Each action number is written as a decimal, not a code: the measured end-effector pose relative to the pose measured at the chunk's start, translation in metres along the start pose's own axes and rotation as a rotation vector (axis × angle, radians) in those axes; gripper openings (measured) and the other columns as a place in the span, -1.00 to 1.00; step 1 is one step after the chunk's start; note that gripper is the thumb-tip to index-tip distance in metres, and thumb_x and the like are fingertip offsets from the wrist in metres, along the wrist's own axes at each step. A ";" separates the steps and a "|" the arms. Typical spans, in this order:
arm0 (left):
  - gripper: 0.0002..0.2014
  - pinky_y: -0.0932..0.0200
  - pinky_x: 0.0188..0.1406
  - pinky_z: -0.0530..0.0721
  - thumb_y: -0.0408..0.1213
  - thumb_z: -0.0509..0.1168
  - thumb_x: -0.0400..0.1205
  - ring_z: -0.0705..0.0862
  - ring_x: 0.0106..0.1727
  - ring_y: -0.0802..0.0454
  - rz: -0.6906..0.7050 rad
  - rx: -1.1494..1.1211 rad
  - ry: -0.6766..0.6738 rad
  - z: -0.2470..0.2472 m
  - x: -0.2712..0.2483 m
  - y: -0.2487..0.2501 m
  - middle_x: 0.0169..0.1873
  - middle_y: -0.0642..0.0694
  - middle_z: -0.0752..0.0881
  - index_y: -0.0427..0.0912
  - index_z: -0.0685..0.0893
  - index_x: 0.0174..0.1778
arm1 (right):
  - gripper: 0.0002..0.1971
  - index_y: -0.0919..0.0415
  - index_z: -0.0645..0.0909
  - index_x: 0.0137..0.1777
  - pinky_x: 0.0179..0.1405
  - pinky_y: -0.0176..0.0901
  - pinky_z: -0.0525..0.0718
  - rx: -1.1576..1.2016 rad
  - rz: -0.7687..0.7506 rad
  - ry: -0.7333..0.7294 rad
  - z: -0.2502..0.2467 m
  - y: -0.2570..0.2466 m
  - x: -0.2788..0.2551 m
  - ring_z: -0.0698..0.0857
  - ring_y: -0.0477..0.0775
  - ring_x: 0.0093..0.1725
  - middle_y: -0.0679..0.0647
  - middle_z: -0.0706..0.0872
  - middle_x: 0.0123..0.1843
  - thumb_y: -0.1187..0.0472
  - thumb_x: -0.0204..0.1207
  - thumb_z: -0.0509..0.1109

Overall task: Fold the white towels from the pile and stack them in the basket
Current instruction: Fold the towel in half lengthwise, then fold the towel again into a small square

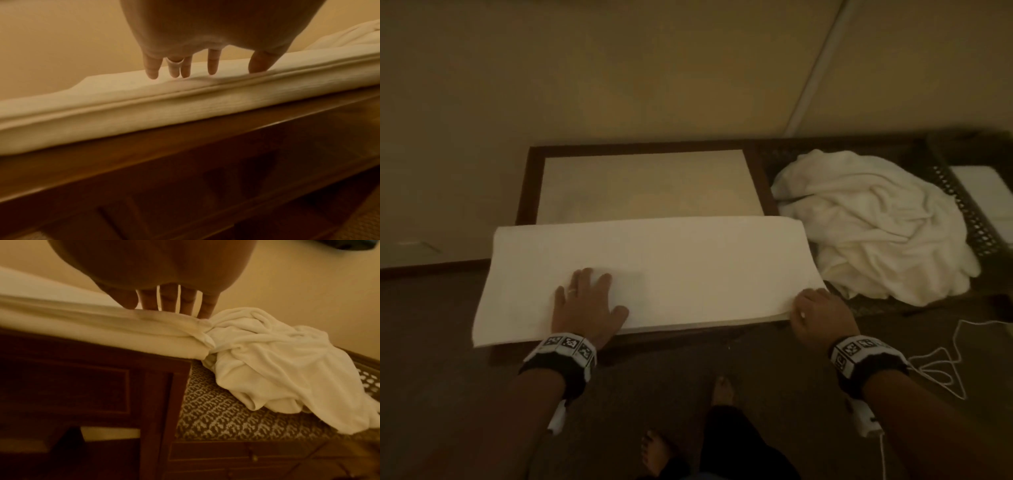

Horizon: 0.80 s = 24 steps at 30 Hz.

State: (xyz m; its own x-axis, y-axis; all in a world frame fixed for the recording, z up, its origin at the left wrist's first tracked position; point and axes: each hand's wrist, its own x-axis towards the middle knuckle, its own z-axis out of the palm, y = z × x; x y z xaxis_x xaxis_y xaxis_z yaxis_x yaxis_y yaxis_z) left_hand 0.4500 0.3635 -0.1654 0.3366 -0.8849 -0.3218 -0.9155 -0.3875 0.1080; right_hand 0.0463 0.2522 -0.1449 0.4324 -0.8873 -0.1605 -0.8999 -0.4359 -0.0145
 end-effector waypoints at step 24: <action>-0.02 -0.25 0.67 -0.02 0.58 -0.35 0.39 -0.14 0.74 -0.15 0.046 0.016 -0.077 0.007 0.069 0.143 0.73 -0.04 -0.26 0.17 -0.18 0.72 | -0.44 0.14 0.26 0.61 0.42 0.00 0.40 0.407 0.241 -0.162 -0.086 0.109 0.194 0.48 0.27 0.46 0.19 0.44 0.55 0.11 0.65 0.31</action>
State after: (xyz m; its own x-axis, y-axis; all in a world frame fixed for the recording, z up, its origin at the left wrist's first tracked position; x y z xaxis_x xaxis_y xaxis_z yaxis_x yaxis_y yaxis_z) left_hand 0.3405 0.2492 -0.1789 0.2766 -0.8792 -0.3879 -0.9333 -0.3419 0.1095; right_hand 0.0368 0.0194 -0.0928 0.2239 -0.9067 -0.3575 -0.9364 -0.0984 -0.3369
